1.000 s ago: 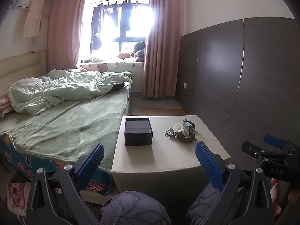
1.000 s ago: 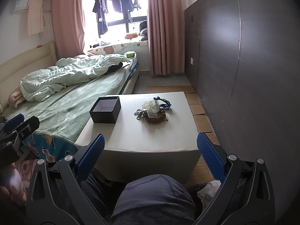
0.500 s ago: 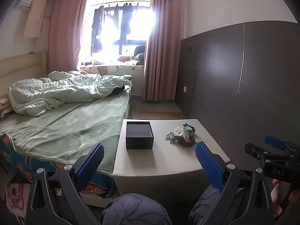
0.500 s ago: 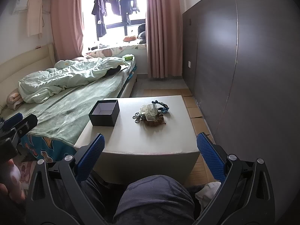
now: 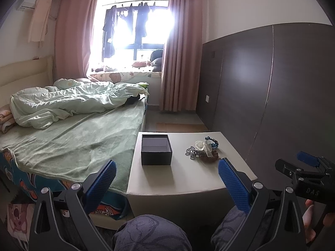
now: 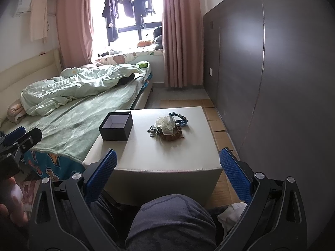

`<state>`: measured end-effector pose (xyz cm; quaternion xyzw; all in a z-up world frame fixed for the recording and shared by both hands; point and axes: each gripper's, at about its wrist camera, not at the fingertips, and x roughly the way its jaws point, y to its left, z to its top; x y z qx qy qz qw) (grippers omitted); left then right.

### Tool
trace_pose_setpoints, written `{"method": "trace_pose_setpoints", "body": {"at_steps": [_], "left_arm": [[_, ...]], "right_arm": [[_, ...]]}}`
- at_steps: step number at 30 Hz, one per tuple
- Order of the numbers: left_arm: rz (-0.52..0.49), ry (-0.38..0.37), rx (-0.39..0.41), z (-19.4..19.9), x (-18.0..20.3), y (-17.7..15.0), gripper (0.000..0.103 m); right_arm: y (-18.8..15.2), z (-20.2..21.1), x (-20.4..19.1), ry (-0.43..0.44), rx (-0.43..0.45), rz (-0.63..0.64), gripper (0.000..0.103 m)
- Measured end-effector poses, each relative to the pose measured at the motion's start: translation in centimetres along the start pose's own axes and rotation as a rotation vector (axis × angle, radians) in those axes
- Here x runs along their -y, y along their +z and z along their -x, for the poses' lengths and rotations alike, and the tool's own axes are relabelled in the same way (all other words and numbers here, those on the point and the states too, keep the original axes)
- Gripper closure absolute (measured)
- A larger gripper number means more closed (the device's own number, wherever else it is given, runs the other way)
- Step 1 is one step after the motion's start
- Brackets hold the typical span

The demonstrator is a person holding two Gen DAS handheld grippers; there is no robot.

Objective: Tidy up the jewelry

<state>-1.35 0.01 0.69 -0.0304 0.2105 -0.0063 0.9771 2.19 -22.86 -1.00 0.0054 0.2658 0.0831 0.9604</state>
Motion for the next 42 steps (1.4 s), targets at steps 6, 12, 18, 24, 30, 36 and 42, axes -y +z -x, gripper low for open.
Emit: {"method": "trace_pose_setpoints", "body": {"at_steps": [6, 12, 18, 24, 30, 36, 42], "left_arm": [[-0.004, 0.000, 0.001, 0.1, 0.1, 0.0, 0.008], [-0.005, 0.004, -0.001, -0.1, 0.4, 0.1, 0.008], [0.002, 0.019, 0.002, -0.8, 0.5, 0.5, 0.008], [0.013, 0.016, -0.013, -2.4, 0.2, 1.3, 0.008], [0.015, -0.008, -0.042, -5.0, -0.2, 1.6, 0.008], [0.017, -0.066, -0.088, -8.2, 0.2, 1.5, 0.017], [0.018, -0.120, -0.120, -12.0, 0.7, 2.0, 0.023]], "right_arm": [[0.0, 0.1, 0.1, 0.001, 0.002, -0.001, 0.005], [0.1, 0.1, 0.2, 0.001, 0.004, -0.002, 0.005], [0.3, -0.1, 0.3, 0.013, 0.004, 0.002, 0.005], [1.5, -2.5, 1.7, 0.025, -0.049, -0.055, 0.005], [2.2, -5.5, 3.0, 0.014, -0.084, -0.087, 0.005], [2.5, -8.8, 4.4, 0.032, -0.122, -0.132, 0.005], [3.2, -12.0, 5.9, 0.058, -0.152, -0.169, 0.016]]}}
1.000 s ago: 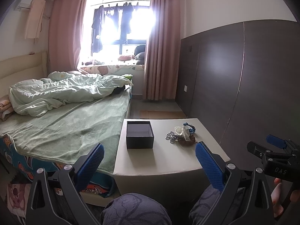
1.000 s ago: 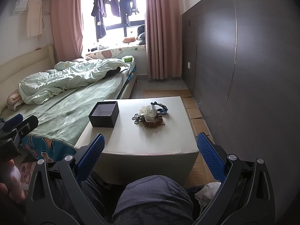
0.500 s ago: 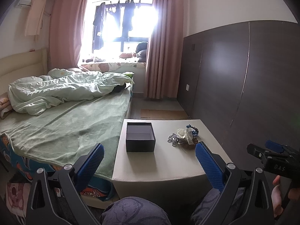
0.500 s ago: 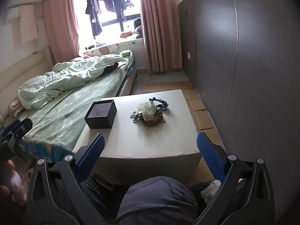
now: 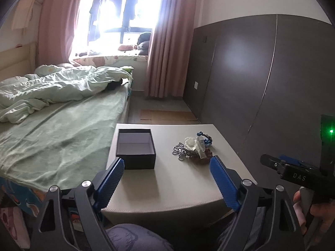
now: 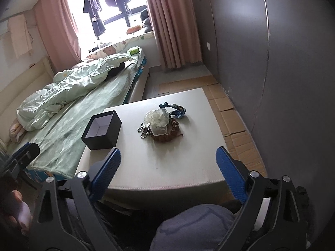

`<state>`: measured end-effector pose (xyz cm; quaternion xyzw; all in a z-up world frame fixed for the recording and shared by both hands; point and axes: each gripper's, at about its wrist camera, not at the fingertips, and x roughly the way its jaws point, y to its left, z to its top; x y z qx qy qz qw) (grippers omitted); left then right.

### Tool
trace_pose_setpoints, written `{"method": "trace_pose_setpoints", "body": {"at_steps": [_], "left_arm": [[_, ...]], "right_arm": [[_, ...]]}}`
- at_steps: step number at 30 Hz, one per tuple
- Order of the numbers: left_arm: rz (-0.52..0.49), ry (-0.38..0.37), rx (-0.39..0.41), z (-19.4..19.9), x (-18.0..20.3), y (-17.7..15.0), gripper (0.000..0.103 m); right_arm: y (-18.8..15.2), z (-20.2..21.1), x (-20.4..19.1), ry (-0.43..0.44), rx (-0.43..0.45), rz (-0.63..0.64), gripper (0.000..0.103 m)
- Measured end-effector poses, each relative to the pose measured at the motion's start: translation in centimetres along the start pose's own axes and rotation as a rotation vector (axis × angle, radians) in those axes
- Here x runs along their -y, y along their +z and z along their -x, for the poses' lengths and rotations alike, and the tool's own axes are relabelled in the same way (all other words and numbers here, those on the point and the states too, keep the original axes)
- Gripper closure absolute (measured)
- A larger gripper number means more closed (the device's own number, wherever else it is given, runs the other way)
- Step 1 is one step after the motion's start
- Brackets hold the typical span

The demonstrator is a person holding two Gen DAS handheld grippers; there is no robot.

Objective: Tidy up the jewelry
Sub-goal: 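Grasp the blue beaded bracelet with the right tool while the left tool grasps the white pouch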

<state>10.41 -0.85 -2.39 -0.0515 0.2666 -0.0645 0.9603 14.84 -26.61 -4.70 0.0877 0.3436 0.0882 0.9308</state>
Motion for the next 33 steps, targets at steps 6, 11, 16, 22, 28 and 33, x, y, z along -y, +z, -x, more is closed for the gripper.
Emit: {"method": "trace_pose_setpoints", "body": {"at_steps": [6, 11, 16, 22, 28, 33], "left_arm": [[-0.015, -0.051, -0.043, -4.3, 0.8, 1.1, 0.025], [-0.038, -0.088, -0.076, -7.9, 1.8, 1.7, 0.026], [-0.045, -0.119, -0.110, -11.5, 2.4, 2.4, 0.030], [-0.051, -0.166, -0.158, -15.9, 2.9, 3.2, 0.030], [-0.040, -0.221, -0.215, -20.5, 4.0, 3.4, 0.035], [-0.046, -0.255, -0.262, -24.5, 5.0, 3.3, 0.042]], "right_arm": [[1.0, -3.2, 1.4, -0.004, -0.034, -0.043, 0.023], [1.8, -6.0, 2.5, -0.007, -0.050, -0.090, 0.025], [2.7, -8.6, 3.3, 0.003, -0.071, -0.119, 0.026], [4.7, -10.9, 4.7, 0.010, -0.067, -0.159, 0.026], [5.8, -13.2, 6.4, 0.021, -0.065, -0.220, 0.026], [6.1, -15.3, 7.4, 0.030, -0.088, -0.256, 0.028]]}}
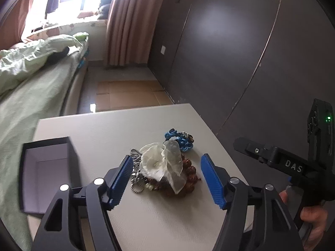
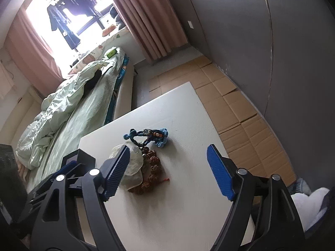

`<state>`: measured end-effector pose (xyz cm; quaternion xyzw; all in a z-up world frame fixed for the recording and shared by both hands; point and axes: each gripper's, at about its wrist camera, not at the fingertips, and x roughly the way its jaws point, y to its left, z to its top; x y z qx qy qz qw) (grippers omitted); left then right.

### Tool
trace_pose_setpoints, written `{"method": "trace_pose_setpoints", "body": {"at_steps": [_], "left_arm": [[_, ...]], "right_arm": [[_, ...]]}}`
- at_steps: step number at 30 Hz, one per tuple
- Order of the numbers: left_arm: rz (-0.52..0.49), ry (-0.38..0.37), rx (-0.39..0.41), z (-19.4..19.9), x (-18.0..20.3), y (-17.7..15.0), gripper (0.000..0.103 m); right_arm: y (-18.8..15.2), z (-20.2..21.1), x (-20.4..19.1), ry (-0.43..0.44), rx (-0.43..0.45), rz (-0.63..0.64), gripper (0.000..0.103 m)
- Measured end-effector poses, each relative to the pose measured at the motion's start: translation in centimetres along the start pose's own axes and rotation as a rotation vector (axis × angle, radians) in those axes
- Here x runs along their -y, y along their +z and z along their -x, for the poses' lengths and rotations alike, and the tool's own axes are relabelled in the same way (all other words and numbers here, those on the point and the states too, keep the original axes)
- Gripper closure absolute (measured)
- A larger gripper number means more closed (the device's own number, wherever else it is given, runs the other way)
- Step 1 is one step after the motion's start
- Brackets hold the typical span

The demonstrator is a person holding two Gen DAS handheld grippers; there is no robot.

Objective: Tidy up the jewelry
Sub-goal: 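Grasp the blue beaded bracelet with the right tool while the left tool grasps the white pouch, then carry the blue bracelet into the black box with the right tool while the left drops the pouch in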

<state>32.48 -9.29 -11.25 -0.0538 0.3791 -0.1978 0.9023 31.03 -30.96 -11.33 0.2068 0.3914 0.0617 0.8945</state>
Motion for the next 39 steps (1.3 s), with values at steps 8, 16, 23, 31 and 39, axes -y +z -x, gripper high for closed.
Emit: {"method": "trace_pose_setpoints", "body": {"at_steps": [8, 16, 23, 31, 39], "left_arm": [[0.045, -0.041, -0.048, -4.8, -1.0, 0.8, 0.066], [0.081, -0.060, -0.112, -7.4, -1.1, 0.2, 0.103], [0.127, -0.035, 0.067, -2.9, -2.5, 1.3, 0.103], [0.177, -0.003, 0.136, 0.4, -4.3, 1.5, 0.103], [0.169, 0.030, 0.154, 1.2, -4.1, 1.7, 0.103]], "right_arm": [[1.9, -2.2, 0.2, 0.036, -0.019, -0.043, 0.028], [2.7, -4.5, -1.7, 0.078, -0.069, -0.040, 0.028], [3.4, -7.9, -0.9, 0.206, -0.172, -0.186, 0.028], [2.9, -9.4, -1.1, 0.315, -0.254, -0.275, 0.035], [2.9, -11.2, -1.9, 0.293, -0.287, -0.314, 0.035]]}}
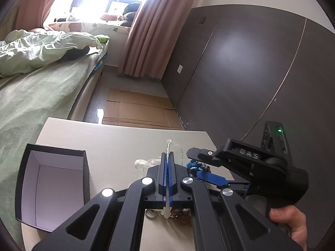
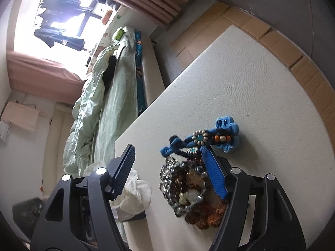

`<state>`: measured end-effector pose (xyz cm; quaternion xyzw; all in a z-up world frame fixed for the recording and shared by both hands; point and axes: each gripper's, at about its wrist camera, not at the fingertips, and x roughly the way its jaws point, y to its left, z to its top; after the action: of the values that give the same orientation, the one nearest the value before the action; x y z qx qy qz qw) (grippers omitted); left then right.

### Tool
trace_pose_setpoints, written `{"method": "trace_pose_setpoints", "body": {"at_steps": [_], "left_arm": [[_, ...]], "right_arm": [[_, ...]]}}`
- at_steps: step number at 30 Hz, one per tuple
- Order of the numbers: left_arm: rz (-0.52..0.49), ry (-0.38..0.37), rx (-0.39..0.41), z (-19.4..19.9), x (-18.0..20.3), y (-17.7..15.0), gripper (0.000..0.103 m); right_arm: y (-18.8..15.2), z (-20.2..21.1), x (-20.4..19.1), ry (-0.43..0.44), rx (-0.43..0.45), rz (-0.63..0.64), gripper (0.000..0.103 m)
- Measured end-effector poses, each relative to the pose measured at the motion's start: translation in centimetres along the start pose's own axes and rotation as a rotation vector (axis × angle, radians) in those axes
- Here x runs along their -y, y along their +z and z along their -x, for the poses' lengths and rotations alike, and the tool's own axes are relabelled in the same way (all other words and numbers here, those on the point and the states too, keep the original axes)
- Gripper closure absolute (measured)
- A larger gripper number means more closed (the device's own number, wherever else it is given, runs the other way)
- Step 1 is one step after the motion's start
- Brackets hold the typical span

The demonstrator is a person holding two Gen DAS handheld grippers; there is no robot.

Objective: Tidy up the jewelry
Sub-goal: 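Carry the blue bracelet into the black box with the right tool while the left drops the pouch in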

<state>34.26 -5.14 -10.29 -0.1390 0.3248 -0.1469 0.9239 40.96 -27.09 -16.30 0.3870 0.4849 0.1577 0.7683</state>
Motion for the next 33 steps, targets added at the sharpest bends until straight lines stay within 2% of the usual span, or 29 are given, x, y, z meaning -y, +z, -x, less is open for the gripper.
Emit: {"method": "trace_pose_setpoints", "body": {"at_steps": [3, 5, 7, 9, 12, 16, 23, 27, 33], "left_arm": [[0.001, 0.002, 0.001, -0.1, -0.2, -0.1, 0.103], [0.008, 0.001, -0.006, -0.4, -0.4, -0.1, 0.103], [0.013, 0.001, -0.008, -0.3, -0.7, -0.1, 0.103], [0.012, 0.004, -0.003, -0.1, -0.7, 0.0, 0.103], [0.020, -0.005, -0.004, 0.4, -0.9, 0.1, 0.103], [-0.004, 0.008, 0.017, 1.8, -0.6, 0.6, 0.103], [-0.011, 0.037, 0.065, 5.3, -1.2, 2.1, 0.103], [-0.010, 0.095, 0.079, 7.1, -2.8, 2.6, 0.103], [0.017, 0.173, 0.080, 8.9, -5.9, 2.9, 0.103]], "right_arm": [[0.2, -0.7, 0.9, -0.030, 0.004, -0.044, 0.035], [0.3, -1.1, 1.4, -0.047, 0.009, -0.070, 0.044], [0.3, -1.1, 1.7, -0.055, 0.011, -0.090, 0.073], [0.2, -0.8, 1.9, -0.041, 0.016, -0.095, 0.093], [0.1, 0.3, 1.3, -0.054, 0.063, -0.054, 0.093], [-0.4, 1.4, -1.2, 0.002, 0.095, 0.032, 0.093], [-1.6, 2.0, -5.3, 0.113, 0.102, 0.142, 0.093], [-2.7, 1.8, -7.8, 0.187, 0.084, 0.179, 0.093], [-4.5, 0.5, -11.2, 0.245, 0.046, 0.223, 0.093]]}}
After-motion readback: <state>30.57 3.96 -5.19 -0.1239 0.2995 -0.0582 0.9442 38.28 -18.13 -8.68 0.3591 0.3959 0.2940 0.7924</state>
